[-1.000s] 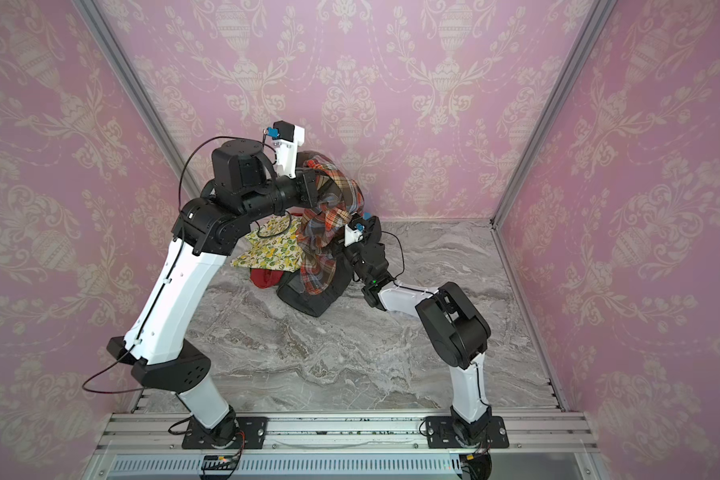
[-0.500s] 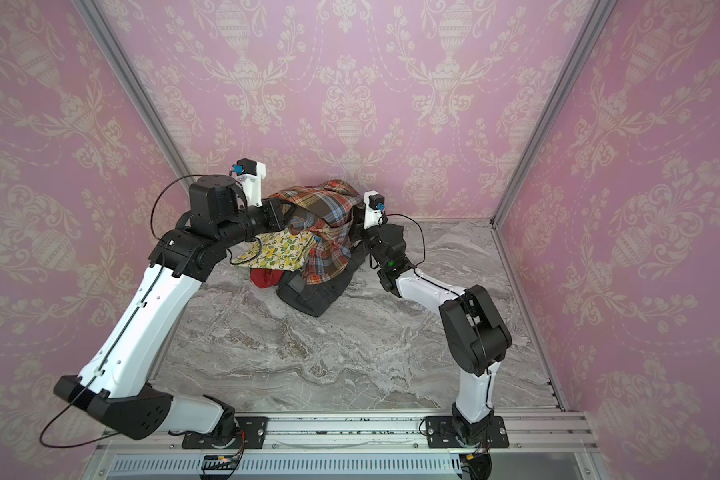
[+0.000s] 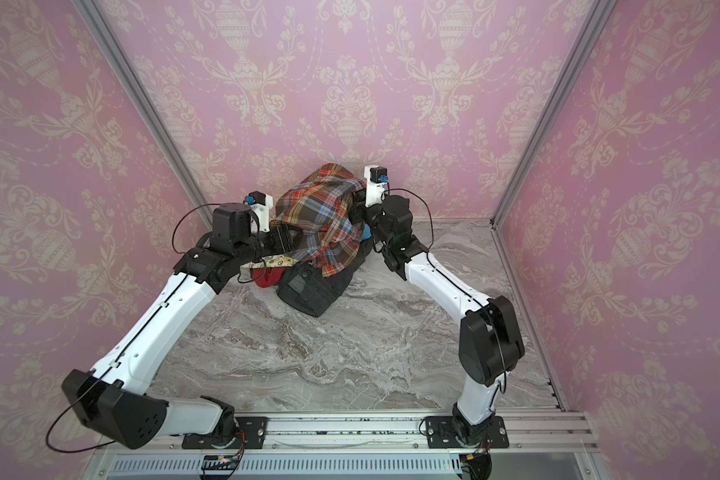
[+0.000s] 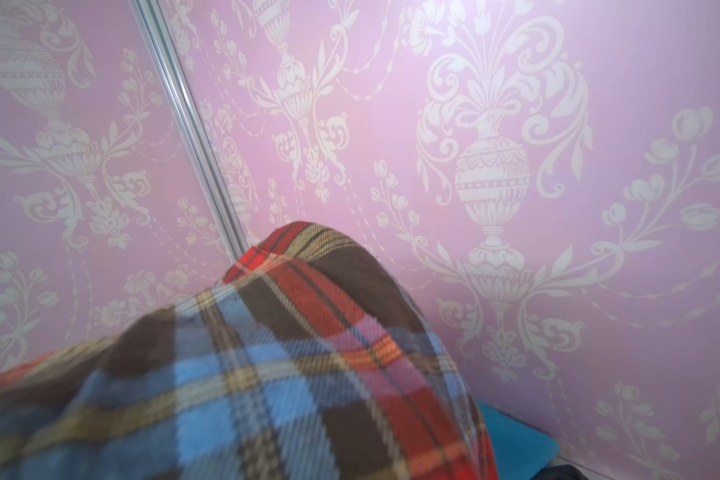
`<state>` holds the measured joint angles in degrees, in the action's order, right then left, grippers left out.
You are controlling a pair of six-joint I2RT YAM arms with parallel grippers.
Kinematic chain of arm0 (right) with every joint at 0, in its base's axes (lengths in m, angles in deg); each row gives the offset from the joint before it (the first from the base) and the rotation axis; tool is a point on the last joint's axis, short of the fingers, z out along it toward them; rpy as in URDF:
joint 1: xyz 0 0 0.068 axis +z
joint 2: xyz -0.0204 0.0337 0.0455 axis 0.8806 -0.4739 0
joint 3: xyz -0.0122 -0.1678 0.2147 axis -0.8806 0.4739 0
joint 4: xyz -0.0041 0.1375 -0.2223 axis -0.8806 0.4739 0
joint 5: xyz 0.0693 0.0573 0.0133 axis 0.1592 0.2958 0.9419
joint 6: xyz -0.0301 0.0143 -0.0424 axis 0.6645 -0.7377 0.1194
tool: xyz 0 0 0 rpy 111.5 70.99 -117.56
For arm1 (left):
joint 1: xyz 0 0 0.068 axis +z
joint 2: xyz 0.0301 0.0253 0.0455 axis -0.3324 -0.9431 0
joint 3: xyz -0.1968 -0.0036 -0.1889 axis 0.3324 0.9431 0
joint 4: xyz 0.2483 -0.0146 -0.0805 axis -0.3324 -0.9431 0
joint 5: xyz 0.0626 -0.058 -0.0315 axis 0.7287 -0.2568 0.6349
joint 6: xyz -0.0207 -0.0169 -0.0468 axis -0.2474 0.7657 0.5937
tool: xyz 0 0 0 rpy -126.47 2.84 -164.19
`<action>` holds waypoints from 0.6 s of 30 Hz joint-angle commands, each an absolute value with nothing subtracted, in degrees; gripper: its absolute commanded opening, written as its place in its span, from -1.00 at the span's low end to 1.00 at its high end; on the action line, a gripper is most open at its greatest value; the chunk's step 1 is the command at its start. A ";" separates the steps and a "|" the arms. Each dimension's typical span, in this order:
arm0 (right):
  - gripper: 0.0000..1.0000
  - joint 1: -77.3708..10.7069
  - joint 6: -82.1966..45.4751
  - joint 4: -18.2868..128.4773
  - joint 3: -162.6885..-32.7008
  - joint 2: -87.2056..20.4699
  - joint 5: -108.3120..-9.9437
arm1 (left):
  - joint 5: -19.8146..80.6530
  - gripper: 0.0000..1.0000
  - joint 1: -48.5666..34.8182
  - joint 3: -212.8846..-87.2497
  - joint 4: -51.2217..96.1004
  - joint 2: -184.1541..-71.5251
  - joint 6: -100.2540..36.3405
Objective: Pick out a specific cloth from the pile
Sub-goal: 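Pull the plaid shirt from the pile with the right gripper while the left releases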
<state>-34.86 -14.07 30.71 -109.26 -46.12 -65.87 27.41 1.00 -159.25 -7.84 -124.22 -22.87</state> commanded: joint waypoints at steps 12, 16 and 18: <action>-1.00 -36.91 -15.31 46.72 -129.23 -42.07 -64.04 | 25.56 0.87 1.54 -152.47 0.81 -123.59 -25.29; -1.00 -36.97 -14.13 49.26 -132.43 -41.69 -65.16 | 25.83 0.99 1.54 -151.68 1.34 -124.03 -25.44; -1.00 -37.19 -13.94 50.45 -134.01 -41.54 -65.66 | 26.59 0.99 1.55 -151.46 1.51 -124.41 -25.54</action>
<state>-36.39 -14.25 52.57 -129.72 -45.44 -63.73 26.56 1.20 -152.37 0.02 -124.22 -24.05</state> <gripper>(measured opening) 0.055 0.993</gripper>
